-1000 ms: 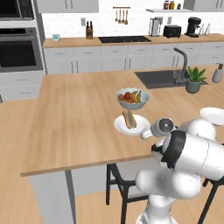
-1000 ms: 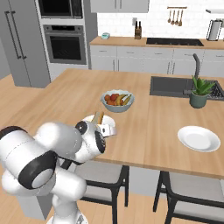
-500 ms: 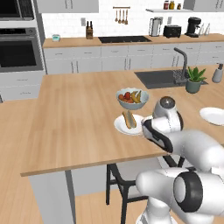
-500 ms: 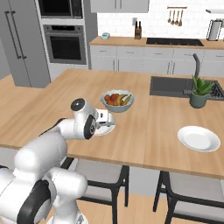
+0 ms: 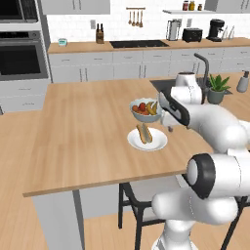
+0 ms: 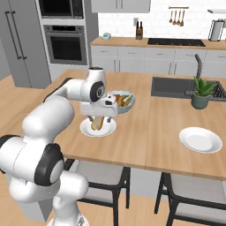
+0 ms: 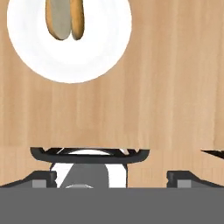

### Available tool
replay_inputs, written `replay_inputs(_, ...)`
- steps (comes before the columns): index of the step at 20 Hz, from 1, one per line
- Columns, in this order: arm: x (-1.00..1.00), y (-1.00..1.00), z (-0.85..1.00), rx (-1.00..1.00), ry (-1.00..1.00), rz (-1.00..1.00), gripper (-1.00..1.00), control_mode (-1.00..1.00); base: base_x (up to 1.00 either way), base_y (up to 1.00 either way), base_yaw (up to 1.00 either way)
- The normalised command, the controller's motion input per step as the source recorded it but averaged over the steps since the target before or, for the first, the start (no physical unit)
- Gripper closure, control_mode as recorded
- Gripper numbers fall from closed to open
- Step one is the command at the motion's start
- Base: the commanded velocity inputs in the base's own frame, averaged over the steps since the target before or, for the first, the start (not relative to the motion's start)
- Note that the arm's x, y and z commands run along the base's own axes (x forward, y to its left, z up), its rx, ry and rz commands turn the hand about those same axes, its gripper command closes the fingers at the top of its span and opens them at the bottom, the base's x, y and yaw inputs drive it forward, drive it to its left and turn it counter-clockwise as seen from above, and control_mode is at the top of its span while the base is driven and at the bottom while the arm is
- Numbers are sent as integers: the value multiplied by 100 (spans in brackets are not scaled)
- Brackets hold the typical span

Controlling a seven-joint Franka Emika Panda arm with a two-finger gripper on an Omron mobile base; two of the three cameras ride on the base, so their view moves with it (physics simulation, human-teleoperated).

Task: Place one bun and one sausage from the bowl on each plate.

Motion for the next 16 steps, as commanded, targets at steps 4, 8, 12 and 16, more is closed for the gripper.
replay_inputs(4, -100, 0, 0, 5, -1, -13, -100, -100, 0, 0, 0)
replay_inputs(8, -100, 15, -4, 24, -39, 0, -100, -100, 0, 0, 0)
replay_inputs(12, -93, 50, -4, 2, -12, -1, -100, -100, 0, 0, 0)
replay_inputs(16, -22, 20, 0, 0, 0, 0, -100, -100, 0, 0, 0)
